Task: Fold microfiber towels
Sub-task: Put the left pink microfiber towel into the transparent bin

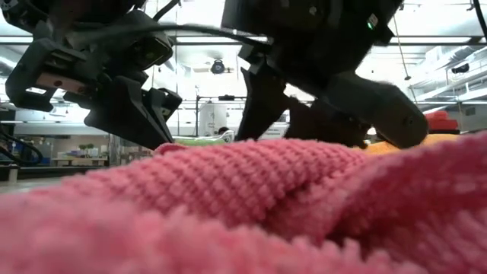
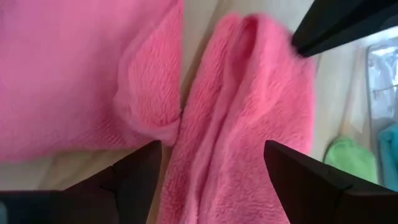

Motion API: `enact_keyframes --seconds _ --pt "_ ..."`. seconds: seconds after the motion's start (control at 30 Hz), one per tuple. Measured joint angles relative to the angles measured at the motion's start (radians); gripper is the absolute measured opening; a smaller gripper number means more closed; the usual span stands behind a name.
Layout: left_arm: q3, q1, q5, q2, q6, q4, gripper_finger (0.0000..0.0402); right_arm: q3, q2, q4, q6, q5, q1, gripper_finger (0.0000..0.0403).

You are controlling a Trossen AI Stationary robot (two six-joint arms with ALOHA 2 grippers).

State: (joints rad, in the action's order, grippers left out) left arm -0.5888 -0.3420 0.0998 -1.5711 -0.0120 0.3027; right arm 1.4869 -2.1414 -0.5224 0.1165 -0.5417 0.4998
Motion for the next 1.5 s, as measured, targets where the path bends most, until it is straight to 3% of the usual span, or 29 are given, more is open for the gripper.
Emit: enact_keyframes --seconds 0.43,1.03,1.37,1.5 --pt "0.0 0.0 0.0 0.0 -0.002 0.0 0.0034 -0.076 0.004 0.068 0.013 -0.025 -0.001 0.0273" --pt "0.0 0.0 0.0 0.0 -0.002 0.01 0.003 -0.084 0.0 0.059 0.009 -0.05 -0.003 0.0048" --pt "0.0 -0.045 0.005 0.009 0.106 0.069 0.0036 -0.062 0.004 0.05 -0.046 -0.049 0.001 0.0042" --pt "0.0 -0.064 0.06 0.009 0.133 0.094 0.0045 -0.039 0.005 0.009 -0.043 -0.049 0.0 0.0042"
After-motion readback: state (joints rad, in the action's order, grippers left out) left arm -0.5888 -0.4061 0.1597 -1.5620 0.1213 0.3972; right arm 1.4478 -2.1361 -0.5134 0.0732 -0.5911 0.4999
